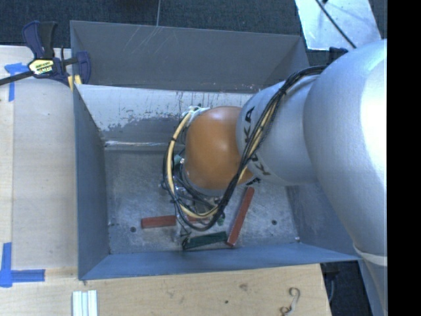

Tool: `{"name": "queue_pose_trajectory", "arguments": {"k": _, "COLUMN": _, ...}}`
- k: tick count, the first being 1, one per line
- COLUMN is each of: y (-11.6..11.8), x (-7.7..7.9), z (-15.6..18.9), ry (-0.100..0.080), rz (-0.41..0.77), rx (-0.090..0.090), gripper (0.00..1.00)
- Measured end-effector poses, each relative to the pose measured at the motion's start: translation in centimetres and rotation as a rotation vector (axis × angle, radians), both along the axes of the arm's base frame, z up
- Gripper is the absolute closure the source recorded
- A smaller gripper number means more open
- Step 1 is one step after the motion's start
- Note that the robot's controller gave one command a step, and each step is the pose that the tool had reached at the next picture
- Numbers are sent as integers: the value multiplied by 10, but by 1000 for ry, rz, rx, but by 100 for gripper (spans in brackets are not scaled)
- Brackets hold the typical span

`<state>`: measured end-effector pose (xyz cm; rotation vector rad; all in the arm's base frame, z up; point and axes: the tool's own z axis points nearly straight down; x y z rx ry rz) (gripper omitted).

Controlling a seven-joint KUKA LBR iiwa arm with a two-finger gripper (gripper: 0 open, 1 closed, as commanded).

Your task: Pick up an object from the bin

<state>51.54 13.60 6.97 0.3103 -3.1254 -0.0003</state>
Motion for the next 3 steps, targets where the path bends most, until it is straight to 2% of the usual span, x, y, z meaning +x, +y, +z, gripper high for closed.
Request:
{"name": "queue_pose_trajectory", "arguments": {"k": 1, "y": 0, "x": 0, "z": 0, "ry": -1, "rz": -1, "rx": 0, "gripper": 0}}
{"name": "queue_pose_trajectory", "arguments": {"k": 2, "y": 0, "x": 2, "z": 2, "ry": -5, "rz": -3, "rx": 1, "gripper": 100}}
{"name": "queue_pose_trajectory", "arguments": {"k": 3, "y": 0, "x": 4, "z": 66, "ry": -10, "rz": -4, "rx": 2, "gripper": 100}}
